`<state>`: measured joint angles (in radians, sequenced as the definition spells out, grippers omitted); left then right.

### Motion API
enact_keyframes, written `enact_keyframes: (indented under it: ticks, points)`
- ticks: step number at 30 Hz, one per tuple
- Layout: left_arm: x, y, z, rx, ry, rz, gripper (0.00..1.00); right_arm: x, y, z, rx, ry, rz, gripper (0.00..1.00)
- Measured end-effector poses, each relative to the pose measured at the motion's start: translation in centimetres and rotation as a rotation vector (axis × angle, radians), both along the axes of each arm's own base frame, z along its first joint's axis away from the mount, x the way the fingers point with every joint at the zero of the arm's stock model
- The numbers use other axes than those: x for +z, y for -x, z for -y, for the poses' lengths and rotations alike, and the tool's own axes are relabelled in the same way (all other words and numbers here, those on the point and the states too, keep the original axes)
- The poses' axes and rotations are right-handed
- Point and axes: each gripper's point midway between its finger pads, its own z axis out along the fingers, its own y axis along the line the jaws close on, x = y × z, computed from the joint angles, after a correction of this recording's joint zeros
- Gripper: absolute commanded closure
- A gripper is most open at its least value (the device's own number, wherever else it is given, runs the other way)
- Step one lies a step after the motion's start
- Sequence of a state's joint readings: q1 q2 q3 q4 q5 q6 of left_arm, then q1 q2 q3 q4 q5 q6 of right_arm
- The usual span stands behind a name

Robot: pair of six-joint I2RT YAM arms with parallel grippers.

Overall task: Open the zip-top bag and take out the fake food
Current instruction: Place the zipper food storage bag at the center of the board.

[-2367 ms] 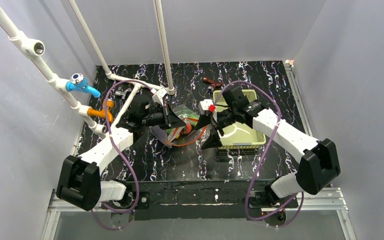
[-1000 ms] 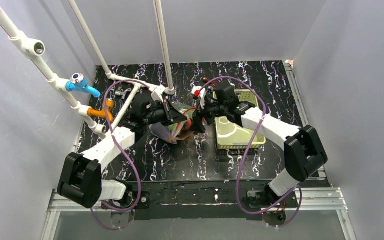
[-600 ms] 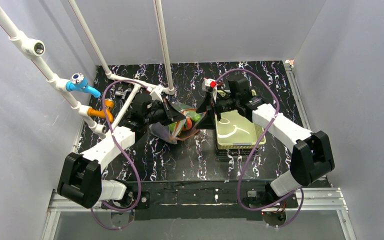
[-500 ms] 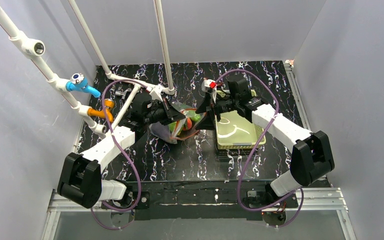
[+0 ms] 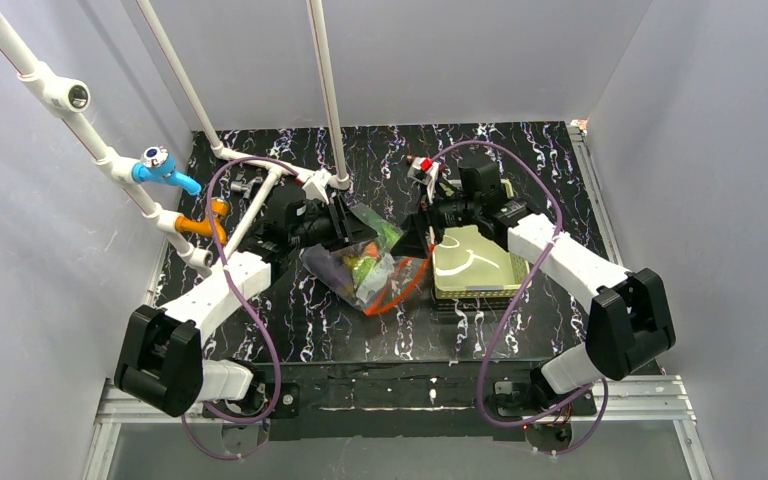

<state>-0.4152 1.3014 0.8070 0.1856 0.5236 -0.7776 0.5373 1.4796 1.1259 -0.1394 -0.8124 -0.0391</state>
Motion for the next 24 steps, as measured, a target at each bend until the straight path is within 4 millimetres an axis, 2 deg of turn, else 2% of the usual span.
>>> enact_keyframes:
  ticks: [5, 11, 17, 20, 24]
  points:
    - [-0.2, 0.5, -0.1, -0.023, -0.015, 0.004, 0.46, -0.3, 0.4, 0.6, -0.001, 0.002, -0.04, 0.0]
    - [-0.1, 1.8, -1.2, -0.048, -0.09, 0.047, 0.29, 0.9, -0.1, 2.9, -0.047, -0.013, -0.057, 0.0]
    - [0.6, 3.3, -3.1, -0.042, -0.183, 0.11, 0.16, 2.3, -3.7, 7.2, -0.293, 0.027, 0.069, 0.0]
    - [0.8, 3.9, -4.1, -0.03, -0.222, 0.134, 0.11, 2.0, -5.7, 9.7, -0.437, 0.063, 0.116, 0.0]
    - [1.7, 4.5, -5.1, -0.008, -0.249, 0.175, 0.05, 1.2, -7.2, 12.2, -0.548, 0.089, 0.103, 0.0]
